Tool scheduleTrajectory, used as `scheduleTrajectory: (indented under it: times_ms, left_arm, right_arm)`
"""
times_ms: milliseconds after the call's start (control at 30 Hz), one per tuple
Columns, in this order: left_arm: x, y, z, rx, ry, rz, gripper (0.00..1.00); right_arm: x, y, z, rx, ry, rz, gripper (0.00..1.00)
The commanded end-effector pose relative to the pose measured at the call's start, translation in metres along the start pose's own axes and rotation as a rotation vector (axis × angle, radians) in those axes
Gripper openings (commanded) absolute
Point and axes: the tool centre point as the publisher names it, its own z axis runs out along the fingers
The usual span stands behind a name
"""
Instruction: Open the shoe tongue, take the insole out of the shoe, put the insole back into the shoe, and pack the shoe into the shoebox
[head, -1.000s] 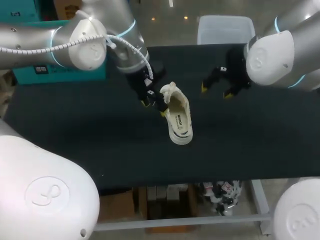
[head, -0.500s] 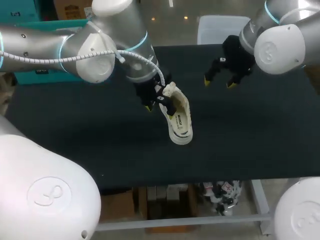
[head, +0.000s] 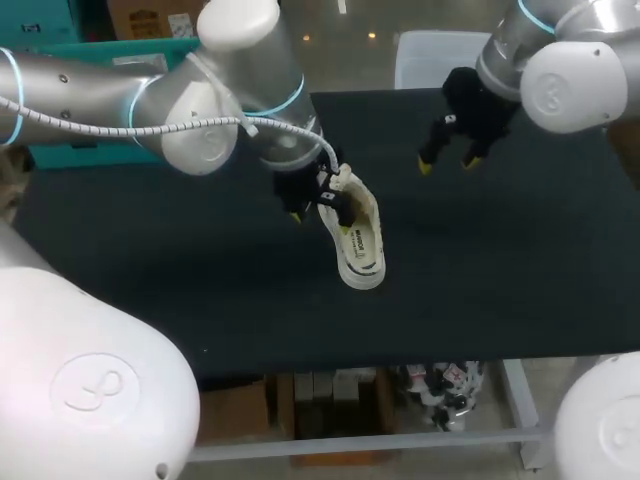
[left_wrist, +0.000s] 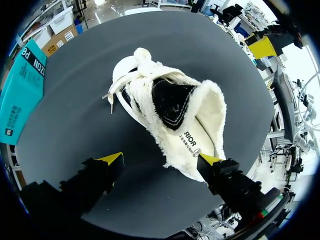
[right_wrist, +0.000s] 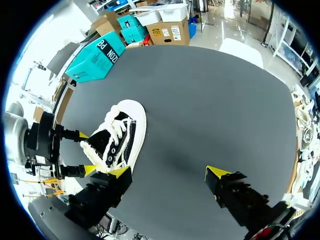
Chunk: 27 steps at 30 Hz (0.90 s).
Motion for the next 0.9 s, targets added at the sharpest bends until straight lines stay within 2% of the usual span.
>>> scheduleTrajectory:
  times_ms: [33, 267, 300, 333, 367, 400, 667, 900]
  left_arm:
    - [0.001, -0.006, 0.012, 0.005, -0.011, -0.013, 1.0]
    - [-0.003, -0.02, 0.024, 0.027, -0.022, -0.063, 1.0]
    - [-0.003, -0.021, 0.025, 0.032, -0.031, -0.075, 0.78]
    - [-0.004, -0.022, 0.027, 0.038, -0.047, -0.09, 0.37]
    - [-0.004, -0.023, 0.027, 0.041, -0.042, -0.094, 0.23]
    - [-0.004, -0.023, 0.028, 0.041, -0.046, -0.103, 0.0]
    - [0.003, -0.022, 0.03, 0.045, -0.066, -0.132, 0.0]
    - [0.005, -0.018, 0.025, 0.042, -0.08, -0.134, 0.0]
  right_arm:
    - [0.0, -0.002, -0.003, 0.01, -0.018, -0.038, 1.0]
    - [-0.004, -0.012, -0.005, 0.018, -0.045, -0.161, 1.0]
    - [-0.004, -0.014, -0.005, 0.019, -0.049, -0.181, 1.0]
    - [-0.004, -0.017, -0.005, 0.02, -0.053, -0.204, 1.0]
    - [-0.004, -0.018, -0.005, 0.021, -0.051, -0.216, 1.0]
    - [-0.005, -0.019, -0.005, 0.022, -0.053, -0.229, 1.0]
    - [-0.008, -0.027, -0.008, 0.026, -0.08, -0.313, 1.0]
    - [-0.006, -0.033, -0.008, 0.057, -0.144, -0.353, 1.0]
